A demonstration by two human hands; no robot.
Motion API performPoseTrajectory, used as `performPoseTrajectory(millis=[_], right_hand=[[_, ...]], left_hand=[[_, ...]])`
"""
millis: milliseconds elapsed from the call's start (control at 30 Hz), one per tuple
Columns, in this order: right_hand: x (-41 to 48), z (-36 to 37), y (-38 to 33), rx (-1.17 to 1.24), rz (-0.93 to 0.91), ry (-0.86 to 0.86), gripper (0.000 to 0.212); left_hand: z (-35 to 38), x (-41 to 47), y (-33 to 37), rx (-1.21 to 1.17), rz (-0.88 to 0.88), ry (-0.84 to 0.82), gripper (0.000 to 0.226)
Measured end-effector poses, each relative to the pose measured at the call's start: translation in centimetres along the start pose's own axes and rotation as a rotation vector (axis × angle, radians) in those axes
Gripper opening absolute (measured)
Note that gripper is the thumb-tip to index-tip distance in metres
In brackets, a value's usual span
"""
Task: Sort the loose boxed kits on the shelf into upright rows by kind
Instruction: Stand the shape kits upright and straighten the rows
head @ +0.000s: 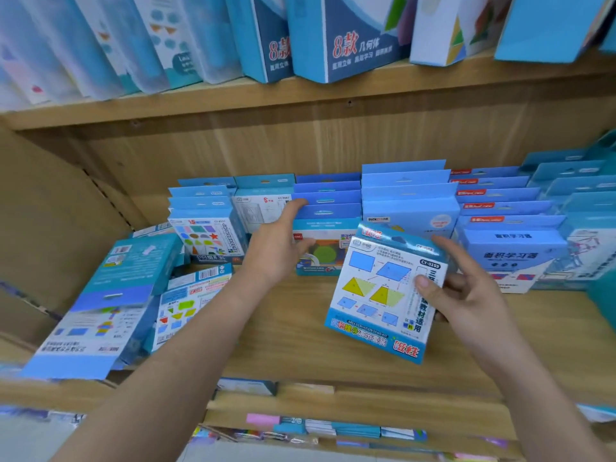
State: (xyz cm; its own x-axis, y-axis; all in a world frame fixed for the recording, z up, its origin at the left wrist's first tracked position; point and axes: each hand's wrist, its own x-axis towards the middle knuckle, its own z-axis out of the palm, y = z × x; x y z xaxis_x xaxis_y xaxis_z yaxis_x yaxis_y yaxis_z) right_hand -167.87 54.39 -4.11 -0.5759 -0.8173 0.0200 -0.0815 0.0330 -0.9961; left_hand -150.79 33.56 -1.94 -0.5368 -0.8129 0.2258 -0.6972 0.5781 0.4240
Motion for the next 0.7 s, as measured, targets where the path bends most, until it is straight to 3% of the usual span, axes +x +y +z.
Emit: performPoseTrajectory(millis=[167,333,400,533,600,700], right_hand=[[0.6,1.0,-0.3,-0.014,-0.046,-0.052,0.074],[1.0,2.2,-0.3,-0.118,-0.102,-0.12,0.082],[1.0,2.9,0.2,-0.124,-0.087,-0.147,0.081],[0.7,4.3,1.7,-0.068,-0.028,-0.142,0.074],[0.5,4.8,2.2,-0.025,0.016,-0.137,0.072],[0.2,5.6,3.0,-0.003,0.09,-0.125,0.071]], left_hand=[[-0.3,-0.7,-1.5,-0.132,-0.017,-0.053,0.084],[-3.8,-3.9,-3.3,0.033,0.009,0.035,0.046],[-5.1,-6.0,-4.1,0.109,0.0,-0.036,0.037],[-4.3,-10.7,-5.7,0.369,-0.113,-0.382,0.098],[-2.8,-12.6,-6.4,0.521,-0.098,-0.356,0.106],[-1.3,-13.8,-7.6,0.559,0.021,-0.158,0.095]])
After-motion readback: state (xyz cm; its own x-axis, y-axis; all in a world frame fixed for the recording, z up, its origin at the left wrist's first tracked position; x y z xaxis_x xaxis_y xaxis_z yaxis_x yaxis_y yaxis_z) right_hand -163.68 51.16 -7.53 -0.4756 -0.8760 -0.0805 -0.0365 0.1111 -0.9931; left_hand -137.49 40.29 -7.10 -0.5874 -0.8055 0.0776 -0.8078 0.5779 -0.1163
